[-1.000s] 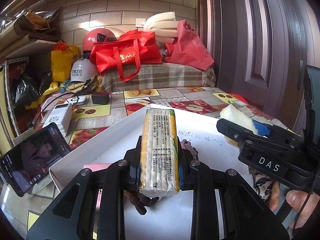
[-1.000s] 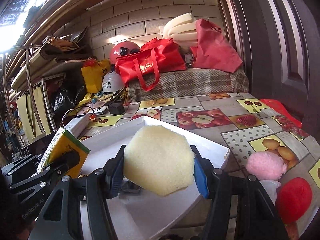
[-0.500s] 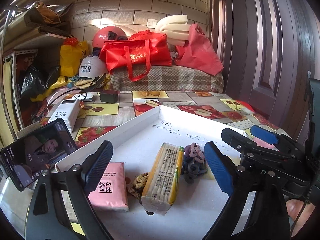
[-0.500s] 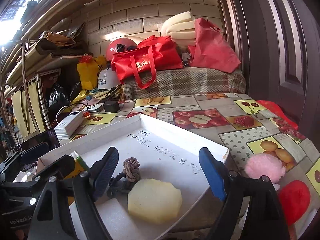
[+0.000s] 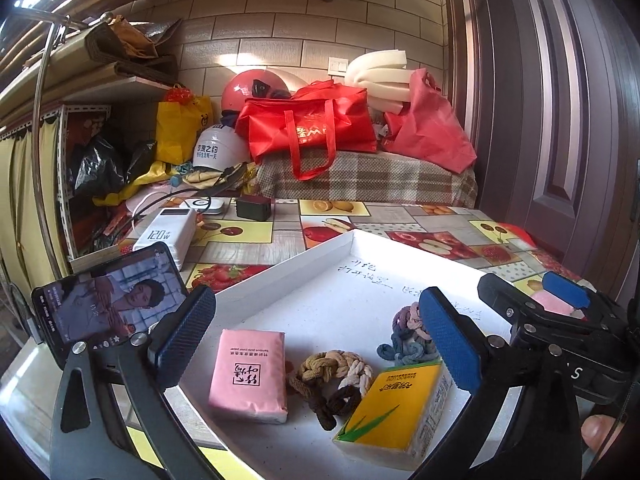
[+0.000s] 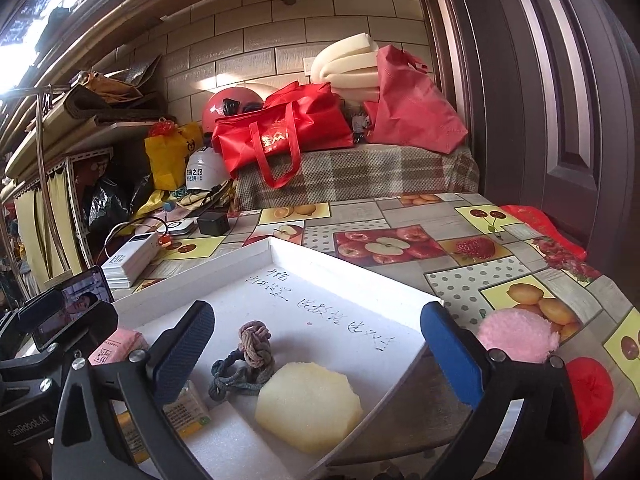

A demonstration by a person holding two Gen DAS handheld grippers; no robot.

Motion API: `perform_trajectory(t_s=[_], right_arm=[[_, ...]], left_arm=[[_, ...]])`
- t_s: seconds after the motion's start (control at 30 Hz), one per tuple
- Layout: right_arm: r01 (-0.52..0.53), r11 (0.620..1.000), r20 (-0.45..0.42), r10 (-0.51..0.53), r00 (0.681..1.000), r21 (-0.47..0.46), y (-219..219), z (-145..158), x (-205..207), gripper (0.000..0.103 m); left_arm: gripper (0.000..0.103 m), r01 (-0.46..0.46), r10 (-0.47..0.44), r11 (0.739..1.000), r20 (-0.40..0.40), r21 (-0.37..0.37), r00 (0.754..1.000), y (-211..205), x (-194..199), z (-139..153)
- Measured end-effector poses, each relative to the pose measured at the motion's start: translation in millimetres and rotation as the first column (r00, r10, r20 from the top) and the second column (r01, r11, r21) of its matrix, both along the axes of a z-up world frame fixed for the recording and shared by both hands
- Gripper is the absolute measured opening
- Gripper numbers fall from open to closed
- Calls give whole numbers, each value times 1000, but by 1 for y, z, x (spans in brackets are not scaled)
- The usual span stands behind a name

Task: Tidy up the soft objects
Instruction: 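Open both grippers to release the bar and foam disc in the tray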

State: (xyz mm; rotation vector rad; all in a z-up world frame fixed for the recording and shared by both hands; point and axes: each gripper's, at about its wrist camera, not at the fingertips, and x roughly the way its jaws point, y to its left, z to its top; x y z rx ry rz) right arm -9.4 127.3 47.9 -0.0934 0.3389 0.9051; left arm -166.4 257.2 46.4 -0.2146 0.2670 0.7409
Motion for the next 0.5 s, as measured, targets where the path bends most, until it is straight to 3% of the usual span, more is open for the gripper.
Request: perform_trajectory(t_s=[0.5], right_arm=[[-5, 1000, 53, 4, 999, 8, 0, 3, -11, 103]], left_arm=[[103, -35, 36, 999, 32, -22, 999, 4, -9, 1]])
